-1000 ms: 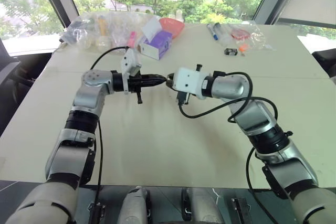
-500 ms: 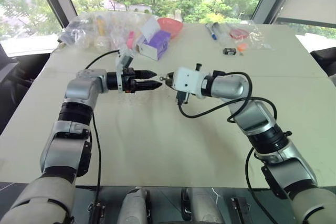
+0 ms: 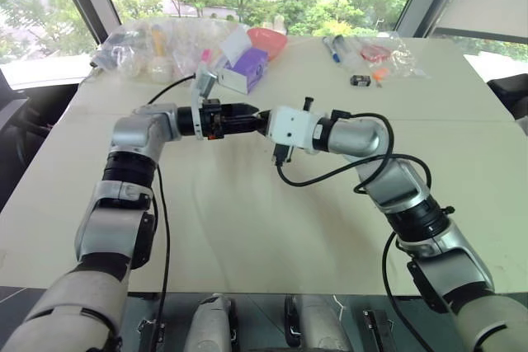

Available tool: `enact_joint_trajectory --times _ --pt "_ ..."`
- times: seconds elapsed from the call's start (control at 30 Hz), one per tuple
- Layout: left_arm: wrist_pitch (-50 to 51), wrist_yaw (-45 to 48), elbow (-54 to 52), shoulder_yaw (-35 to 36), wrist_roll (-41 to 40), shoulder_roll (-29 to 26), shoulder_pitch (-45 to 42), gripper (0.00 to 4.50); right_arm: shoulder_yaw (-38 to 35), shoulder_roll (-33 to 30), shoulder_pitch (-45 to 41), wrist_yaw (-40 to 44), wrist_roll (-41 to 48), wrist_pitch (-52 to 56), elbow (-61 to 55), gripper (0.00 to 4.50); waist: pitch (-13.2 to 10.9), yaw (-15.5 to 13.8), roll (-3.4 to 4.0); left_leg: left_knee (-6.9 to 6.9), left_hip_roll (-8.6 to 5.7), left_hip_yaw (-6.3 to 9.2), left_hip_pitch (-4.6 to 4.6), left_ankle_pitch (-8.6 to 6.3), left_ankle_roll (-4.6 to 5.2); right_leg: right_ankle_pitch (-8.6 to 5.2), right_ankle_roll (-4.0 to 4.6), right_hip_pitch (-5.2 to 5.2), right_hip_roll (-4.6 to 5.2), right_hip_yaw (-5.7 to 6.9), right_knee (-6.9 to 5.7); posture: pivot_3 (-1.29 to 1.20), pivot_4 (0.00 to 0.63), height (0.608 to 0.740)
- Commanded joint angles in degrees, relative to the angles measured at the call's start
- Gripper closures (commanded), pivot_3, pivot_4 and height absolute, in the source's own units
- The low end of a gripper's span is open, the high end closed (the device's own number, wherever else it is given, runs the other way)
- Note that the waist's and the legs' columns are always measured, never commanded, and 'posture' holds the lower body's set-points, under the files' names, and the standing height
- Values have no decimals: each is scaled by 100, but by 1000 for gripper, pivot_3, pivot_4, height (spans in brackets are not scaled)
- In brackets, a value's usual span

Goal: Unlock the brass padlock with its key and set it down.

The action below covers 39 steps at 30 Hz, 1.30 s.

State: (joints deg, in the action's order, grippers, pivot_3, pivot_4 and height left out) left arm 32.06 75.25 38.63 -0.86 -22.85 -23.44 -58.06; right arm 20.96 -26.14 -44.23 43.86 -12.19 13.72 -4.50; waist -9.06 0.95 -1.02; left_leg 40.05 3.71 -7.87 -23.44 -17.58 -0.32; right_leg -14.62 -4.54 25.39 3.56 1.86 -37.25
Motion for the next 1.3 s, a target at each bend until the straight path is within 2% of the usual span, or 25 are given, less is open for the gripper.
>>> enact_joint_trajectory --times 0.03,0.2,0.23,0.43,0.5,0.57,0.6,0.7,0.83,1.0,1.3 --pt "-88 96 -5 -10 42 28 -100 1819 -136 52 -84 -72 -6 -84 -347 3818 0 0 0 0 0 0 0 0 0 0 0 0 0 0 0 0 150 734" --pt "-78 111 123 -7 71 85 -166 4254 -139 98 -84 -83 -14 -46 -435 3818 0 -13 0 1 -1 0 0 0 0 0 0 -1 1 0 0 0 150 734" --pt "-84 118 132 -15 86 86 -173 4326 -138 110 -82 -86 -18 -35 -457 3818 0 -12 0 1 -1 0 0 0 0 0 0 0 1 0 1 0 150 734" --pt "-82 60 142 76 63 78 -183 4327 -168 145 -65 -101 -23 18 -499 3818 0 -6 0 1 -1 0 0 0 0 0 0 0 1 0 0 0 150 734" --pt "-66 12 140 153 10 83 -183 4327 -217 162 -42 -110 21 97 -517 2787 0 -6 0 1 -1 0 0 0 0 0 0 0 1 0 0 0 150 734" --pt "44 -56 83 298 -121 81 -149 4327 -244 73 14 -123 -55 195 -542 2070 0 -6 0 0 0 1 0 0 0 0 0 0 1 0 0 0 150 734" --pt "114 -95 26 368 -195 77 -111 4327 -280 15 62 -160 -107 272 -577 1458 0 -7 0 1 0 1 0 0 0 0 0 0 1 0 0 0 150 734" --pt "315 -164 -230 473 -344 72 26 4327 -440 -116 278 -159 -56 464 -826 28 0 -24 0 1 -1 1 0 0 0 0 0 -2 2 0 0 0 150 734" --pt "604 -259 -598 569 -504 52 204 4327 -887 -161 805 -54 382 1099 -1627 28 0 -22 0 1 -1 4 -1 0 0 0 0 -2 2 0 1 0 150 734" --pt "875 -247 -977 610 -695 -21 388 4327 -1706 429 956 -452 1236 2477 -2347 28 0 -3 0 2 0 13 1 1 -1 1 0 -1 1 -1 -5 0 150 734" --pt "1117 -14 -1655 472 -996 -151 623 4327 -1567 406 842 -924 1252 2611 -2167 28 0 -20 0 2 -2 11 2 2 -3 0 0 -2 1 -1 -5 0 150 734"
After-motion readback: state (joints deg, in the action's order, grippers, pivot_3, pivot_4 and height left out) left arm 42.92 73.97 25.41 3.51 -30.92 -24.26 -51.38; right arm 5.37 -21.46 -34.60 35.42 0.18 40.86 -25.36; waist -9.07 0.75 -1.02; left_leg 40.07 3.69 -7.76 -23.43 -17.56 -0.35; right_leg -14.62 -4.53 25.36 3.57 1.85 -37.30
